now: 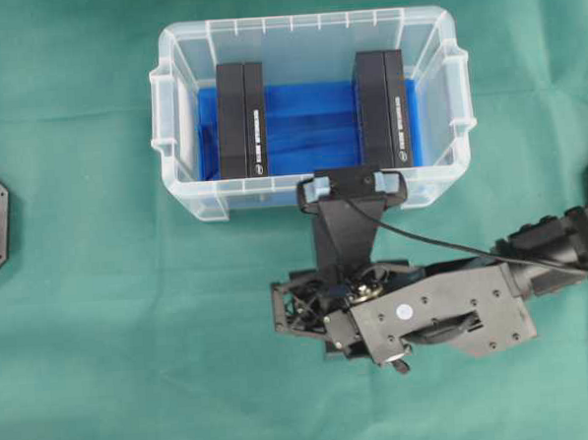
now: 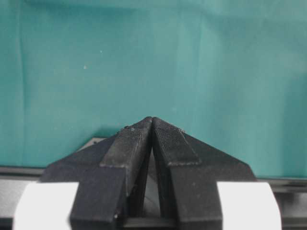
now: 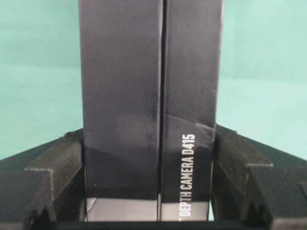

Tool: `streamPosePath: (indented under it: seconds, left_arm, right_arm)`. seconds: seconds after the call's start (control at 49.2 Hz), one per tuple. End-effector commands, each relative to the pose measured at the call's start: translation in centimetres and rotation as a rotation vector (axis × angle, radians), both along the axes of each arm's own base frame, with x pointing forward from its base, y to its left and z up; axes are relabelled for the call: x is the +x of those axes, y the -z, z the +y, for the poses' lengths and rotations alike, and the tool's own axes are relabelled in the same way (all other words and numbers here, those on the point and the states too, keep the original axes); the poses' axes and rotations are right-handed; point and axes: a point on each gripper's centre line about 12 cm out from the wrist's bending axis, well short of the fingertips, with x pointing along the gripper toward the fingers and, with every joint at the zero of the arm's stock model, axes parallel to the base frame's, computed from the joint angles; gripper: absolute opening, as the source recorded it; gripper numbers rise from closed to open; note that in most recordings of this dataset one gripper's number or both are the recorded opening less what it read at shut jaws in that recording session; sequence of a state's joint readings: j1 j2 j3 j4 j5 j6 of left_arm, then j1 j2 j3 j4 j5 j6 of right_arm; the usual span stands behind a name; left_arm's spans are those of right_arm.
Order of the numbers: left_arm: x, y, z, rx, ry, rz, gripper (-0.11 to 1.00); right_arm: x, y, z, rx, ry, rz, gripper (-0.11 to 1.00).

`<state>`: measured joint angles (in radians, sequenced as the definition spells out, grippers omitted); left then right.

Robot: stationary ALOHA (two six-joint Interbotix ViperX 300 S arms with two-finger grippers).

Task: Take the box out of the case with the right arm.
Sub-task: 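Lower the box onto the table and open the right gripper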

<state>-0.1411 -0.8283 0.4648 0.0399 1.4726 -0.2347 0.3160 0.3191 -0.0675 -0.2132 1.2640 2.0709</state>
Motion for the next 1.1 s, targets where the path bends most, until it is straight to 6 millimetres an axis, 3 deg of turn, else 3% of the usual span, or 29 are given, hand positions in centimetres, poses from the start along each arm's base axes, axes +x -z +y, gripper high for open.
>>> streamPosePath:
  seconds: [0.0, 0.203, 0.488, 0.549, 0.752, 1.077]
  left_arm:
    - [0.1, -0.3, 0.0, 0.000, -0.003, -0.012, 0.02]
    - [0.2, -0.3, 0.0, 0.002, -0.001, -0.009, 0.02]
    - [0.3, -0.2, 0.0, 0.002, -0.001, -0.006, 0.02]
    - [0.2, -0.3, 0.0, 0.001, -0.002, -0.006, 0.02]
    - [0.2, -0.3, 0.0, 0.001, -0.003, -0.006, 0.02]
    - [0.2, -0.3, 0.0, 0.000, -0.005, -0.006, 0.02]
  right_arm:
    - [-0.2, 0.0, 0.6, 0.038, -0.002, -0.044, 0.66]
    - [-0.4, 2.3, 1.1, 0.063, 0.007, -0.068, 0.66]
    - [-0.5, 2.7, 1.0, 0.063, 0.008, -0.068, 0.67]
    - [-0.6, 2.7, 1.0, 0.061, 0.009, -0.067, 0.68]
    - [-0.6, 2.7, 0.9, 0.062, 0.025, -0.067, 0.91]
    - [-0.5, 1.2, 0.8, 0.067, 0.034, -0.085, 0.90]
